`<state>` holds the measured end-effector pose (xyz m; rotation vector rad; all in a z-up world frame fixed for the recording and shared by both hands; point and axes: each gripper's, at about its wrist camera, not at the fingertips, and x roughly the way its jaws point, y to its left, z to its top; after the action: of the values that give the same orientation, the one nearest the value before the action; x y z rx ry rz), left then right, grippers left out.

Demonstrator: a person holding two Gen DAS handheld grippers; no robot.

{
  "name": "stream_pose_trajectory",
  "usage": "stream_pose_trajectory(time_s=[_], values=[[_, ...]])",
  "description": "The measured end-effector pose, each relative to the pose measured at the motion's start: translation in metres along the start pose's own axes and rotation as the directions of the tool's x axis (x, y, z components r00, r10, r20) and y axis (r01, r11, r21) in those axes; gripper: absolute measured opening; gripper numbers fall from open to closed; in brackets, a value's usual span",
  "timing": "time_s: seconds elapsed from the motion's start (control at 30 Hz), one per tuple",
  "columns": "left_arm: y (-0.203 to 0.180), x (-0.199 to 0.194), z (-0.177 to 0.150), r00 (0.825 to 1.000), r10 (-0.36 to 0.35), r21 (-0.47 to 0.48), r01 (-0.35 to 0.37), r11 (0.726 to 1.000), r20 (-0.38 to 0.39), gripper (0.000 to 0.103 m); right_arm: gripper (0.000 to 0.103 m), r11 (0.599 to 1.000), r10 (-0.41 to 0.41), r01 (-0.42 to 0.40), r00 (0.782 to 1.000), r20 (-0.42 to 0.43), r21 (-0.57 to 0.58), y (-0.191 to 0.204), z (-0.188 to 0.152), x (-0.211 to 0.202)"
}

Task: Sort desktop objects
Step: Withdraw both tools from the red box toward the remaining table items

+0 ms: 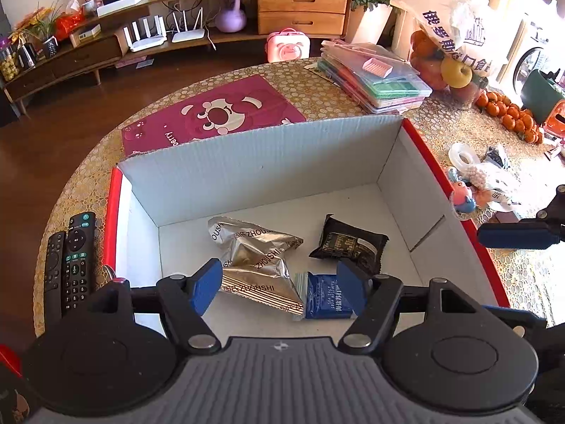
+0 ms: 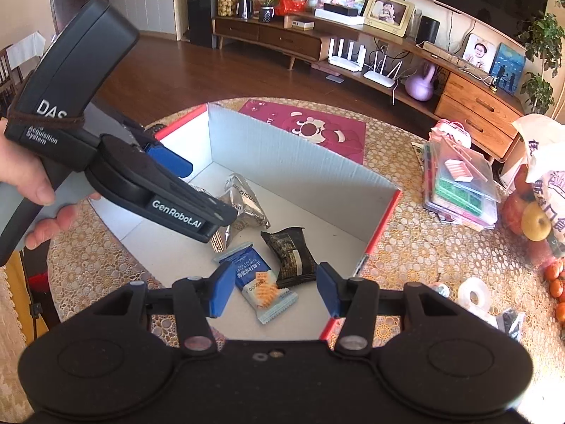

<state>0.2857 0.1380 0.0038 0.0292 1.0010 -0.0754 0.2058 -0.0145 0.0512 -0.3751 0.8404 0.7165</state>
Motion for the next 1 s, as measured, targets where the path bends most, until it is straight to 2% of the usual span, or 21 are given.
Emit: stream_pose_trajectory(time_s=[0.47,0.57,0.8,1.0], values=[[-0.036,-0.044,-0.016,0.999,-0.029,0.041,0.027,0.999,0.038,0.071,0.052,0.999,0.0,-0.003,0.998,0.07,0.044,-0.012,-0.03,-0.055],[-0.045,-0.051,-0.02,0.998,-0.041,0.053,0.038,0.998,0.046,0.071,0.057,0.999,-0.008,0.003,0.996,0.088,0.054,-0.016,-0.04,-0.066],[-0.075,-0.066,-0.029,0.993,-0.098,0.095,0.091,0.991,0.069,0.071,0.061,0.995,-0.04,0.03,0.993,0.107,0.095,-0.035,-0.07,-0.094],[-0.101,-0.076,-0.038,0.984,-0.153,0.113,0.143,0.983,0.092,0.079,0.065,0.989,-0.083,0.066,0.989,0.124,0.133,-0.054,-0.099,-0.121]])
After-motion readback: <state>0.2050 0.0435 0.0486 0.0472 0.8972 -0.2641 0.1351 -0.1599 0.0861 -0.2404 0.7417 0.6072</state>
